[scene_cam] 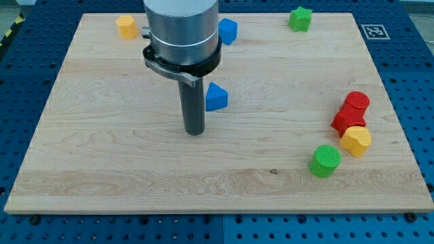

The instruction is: Point your arm towards center right

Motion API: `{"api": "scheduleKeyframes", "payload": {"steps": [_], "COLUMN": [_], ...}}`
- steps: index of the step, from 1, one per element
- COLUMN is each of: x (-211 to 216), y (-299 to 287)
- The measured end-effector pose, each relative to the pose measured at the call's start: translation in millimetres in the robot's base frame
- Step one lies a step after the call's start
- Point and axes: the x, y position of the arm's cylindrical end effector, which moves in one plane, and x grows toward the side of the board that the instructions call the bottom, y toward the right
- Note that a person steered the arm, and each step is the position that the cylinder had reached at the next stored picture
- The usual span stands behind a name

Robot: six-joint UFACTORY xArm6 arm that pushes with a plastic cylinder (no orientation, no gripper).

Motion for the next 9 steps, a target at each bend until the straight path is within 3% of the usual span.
{"api": "scheduleKeyframes", "payload": {"steps": [1, 2, 3, 4, 6, 7, 9], "x": [21, 22, -16, -98, -144, -178, -174], "y": [-66, -80, -141, -170, -151, -88, -64]}}
